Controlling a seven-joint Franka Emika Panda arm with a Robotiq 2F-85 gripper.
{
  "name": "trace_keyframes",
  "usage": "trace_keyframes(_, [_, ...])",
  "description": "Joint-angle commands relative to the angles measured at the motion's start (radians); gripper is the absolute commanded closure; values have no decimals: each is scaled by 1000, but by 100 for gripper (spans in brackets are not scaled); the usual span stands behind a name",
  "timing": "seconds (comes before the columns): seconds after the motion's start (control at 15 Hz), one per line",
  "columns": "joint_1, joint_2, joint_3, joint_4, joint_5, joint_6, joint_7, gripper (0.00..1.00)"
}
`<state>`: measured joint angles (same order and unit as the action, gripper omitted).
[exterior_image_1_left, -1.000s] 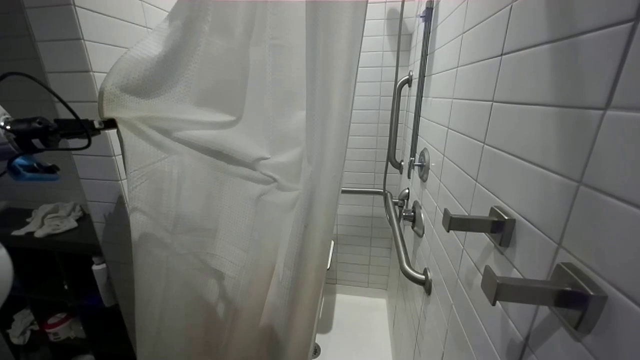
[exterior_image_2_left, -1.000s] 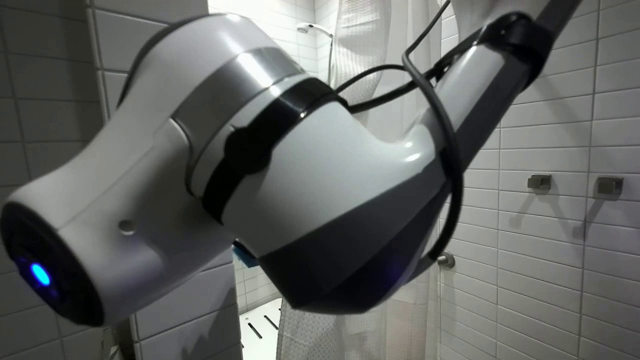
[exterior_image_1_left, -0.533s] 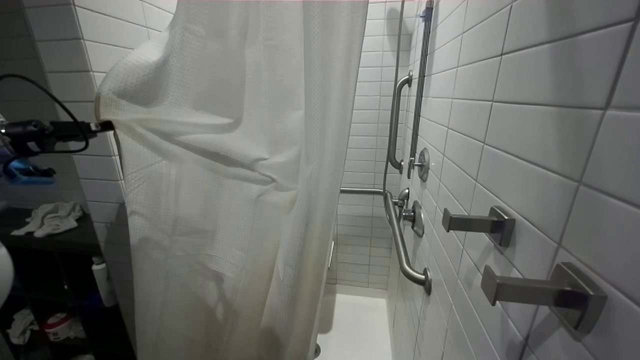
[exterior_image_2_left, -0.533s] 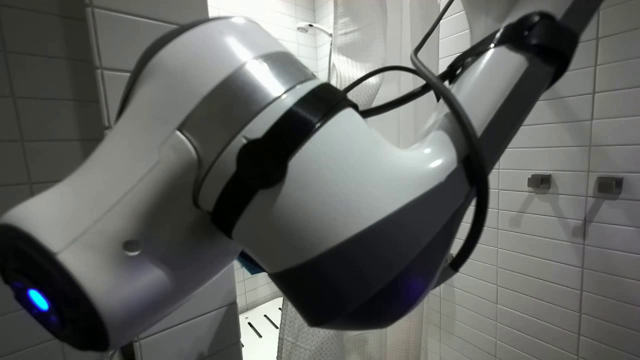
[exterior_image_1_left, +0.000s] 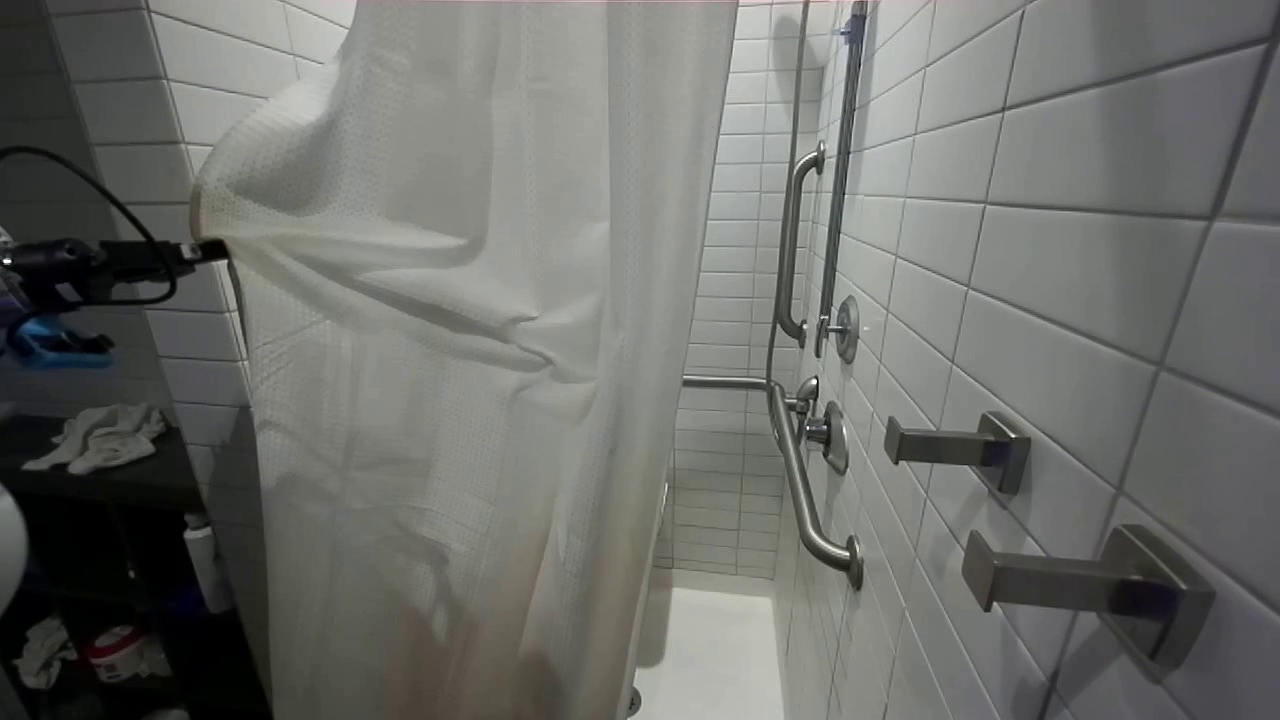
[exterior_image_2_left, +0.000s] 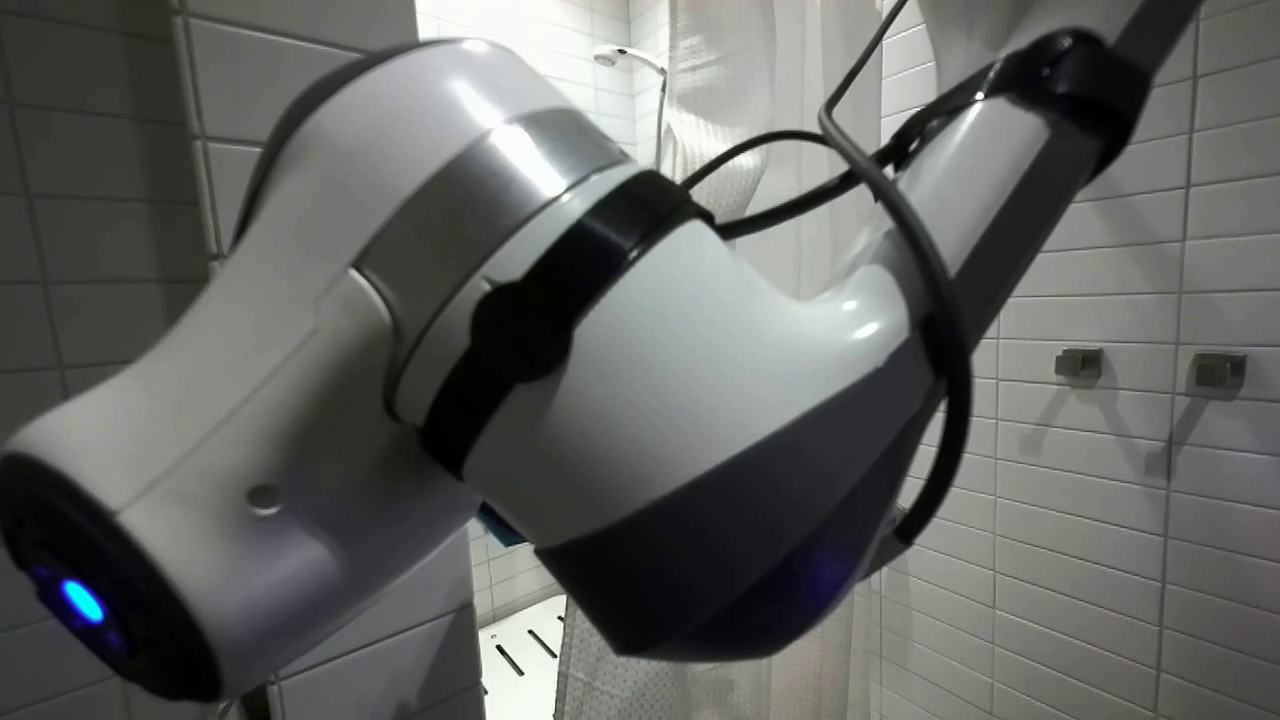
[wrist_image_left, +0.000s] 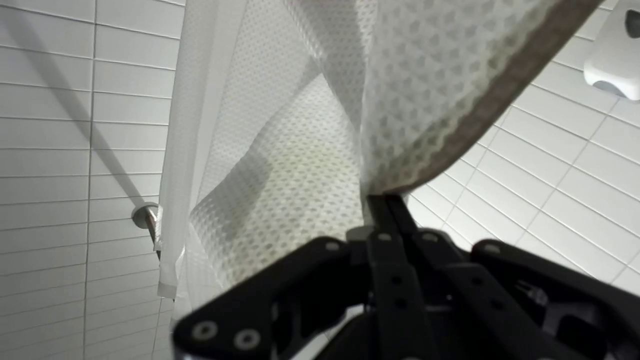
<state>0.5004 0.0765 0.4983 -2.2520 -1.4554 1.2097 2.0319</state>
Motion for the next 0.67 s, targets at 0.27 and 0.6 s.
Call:
trace_keyframes(0.27, [11, 32, 4, 17, -51, -58, 0, 99])
trace_keyframes(0.6, [19, 54, 5, 22, -71, -82, -1, 99])
